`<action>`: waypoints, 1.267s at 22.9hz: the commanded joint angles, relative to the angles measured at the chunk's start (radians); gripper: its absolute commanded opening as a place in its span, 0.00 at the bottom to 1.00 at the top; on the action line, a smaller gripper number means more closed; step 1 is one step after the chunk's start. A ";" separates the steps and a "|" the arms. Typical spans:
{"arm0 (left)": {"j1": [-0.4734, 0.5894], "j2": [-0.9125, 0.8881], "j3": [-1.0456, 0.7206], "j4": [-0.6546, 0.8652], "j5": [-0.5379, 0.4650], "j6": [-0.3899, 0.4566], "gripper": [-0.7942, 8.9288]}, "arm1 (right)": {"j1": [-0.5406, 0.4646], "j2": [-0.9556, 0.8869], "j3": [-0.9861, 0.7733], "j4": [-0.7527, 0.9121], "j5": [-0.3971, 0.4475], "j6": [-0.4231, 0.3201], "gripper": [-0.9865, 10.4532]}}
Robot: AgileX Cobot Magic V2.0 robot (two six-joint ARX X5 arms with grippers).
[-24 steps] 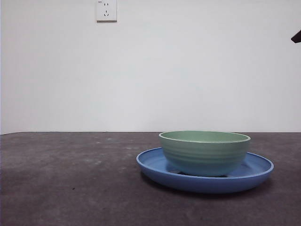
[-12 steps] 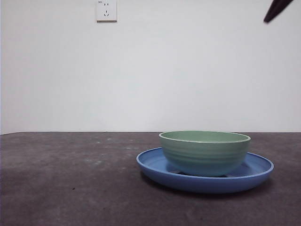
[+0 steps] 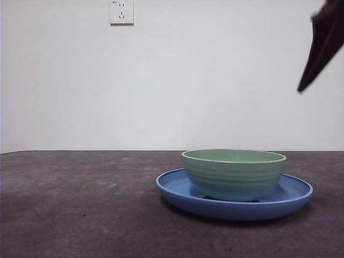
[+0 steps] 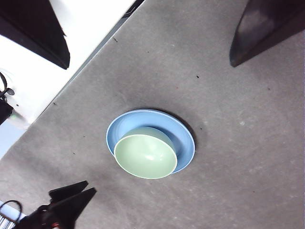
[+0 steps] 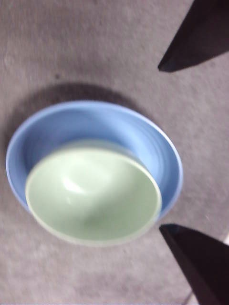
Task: Place the green bowl on the blue plate
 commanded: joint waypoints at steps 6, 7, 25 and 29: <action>-0.008 0.002 0.011 0.012 -0.004 0.009 0.68 | -0.025 0.180 0.019 0.117 -0.006 -0.040 0.36; -0.008 0.002 0.011 0.014 -0.004 0.009 0.68 | -0.024 0.201 0.019 0.135 -0.006 -0.043 0.35; -0.008 0.002 0.011 0.033 -0.004 0.008 0.68 | 0.043 0.490 0.019 0.359 -0.024 -0.045 0.20; -0.008 0.002 0.011 0.033 -0.004 0.008 0.68 | 0.043 0.520 0.019 0.360 -0.029 -0.038 0.15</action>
